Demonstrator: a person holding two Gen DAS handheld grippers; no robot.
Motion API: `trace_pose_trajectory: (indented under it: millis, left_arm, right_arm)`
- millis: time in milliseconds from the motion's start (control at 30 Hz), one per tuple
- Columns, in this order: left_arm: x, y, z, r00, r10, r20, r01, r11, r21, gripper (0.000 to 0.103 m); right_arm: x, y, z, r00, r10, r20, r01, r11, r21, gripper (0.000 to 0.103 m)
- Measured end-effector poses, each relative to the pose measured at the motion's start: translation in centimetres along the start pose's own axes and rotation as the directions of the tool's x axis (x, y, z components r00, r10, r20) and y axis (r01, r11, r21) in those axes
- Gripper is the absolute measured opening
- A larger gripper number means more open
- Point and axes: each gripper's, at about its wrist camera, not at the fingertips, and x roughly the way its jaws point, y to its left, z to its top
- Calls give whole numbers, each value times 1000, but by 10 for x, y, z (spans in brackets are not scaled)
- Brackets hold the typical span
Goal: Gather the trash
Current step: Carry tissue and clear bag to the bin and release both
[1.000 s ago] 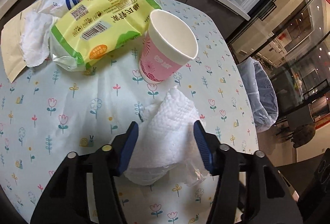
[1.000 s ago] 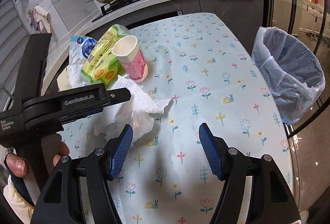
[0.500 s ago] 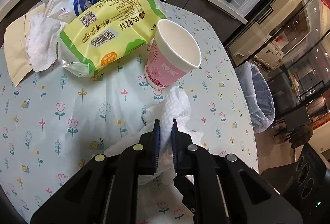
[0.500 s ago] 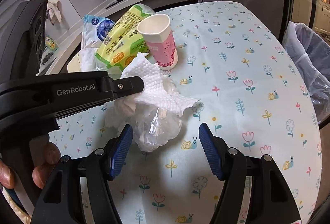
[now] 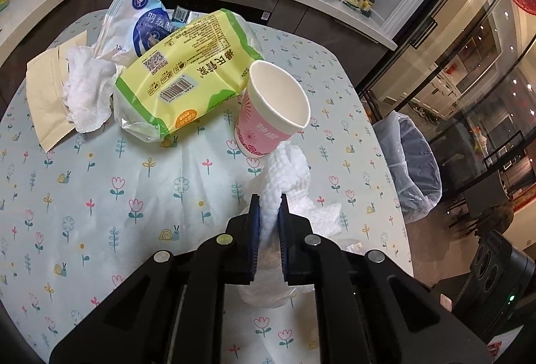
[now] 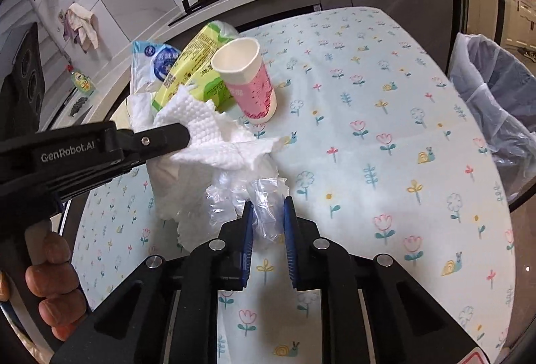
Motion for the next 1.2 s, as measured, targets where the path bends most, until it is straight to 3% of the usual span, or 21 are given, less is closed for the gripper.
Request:
trace_pose_trajectory:
  millis: [200,533,1200]
  left_arm:
    - [-13,-30,1,999,-20,31,19,999,45,10]
    - [-16,-94,6,997,-56,56,47,989,142,10]
    - [41,-247,12,993,-111,38,88,919,383,10]
  right_arm:
    - [-39,-31,13,994,-51,99,46,998,47,16]
    - [-99,-95,28,960,-161,230,128,981,149,16]
    - [-155,-223,43,896,-331,295,237,920,313,16]
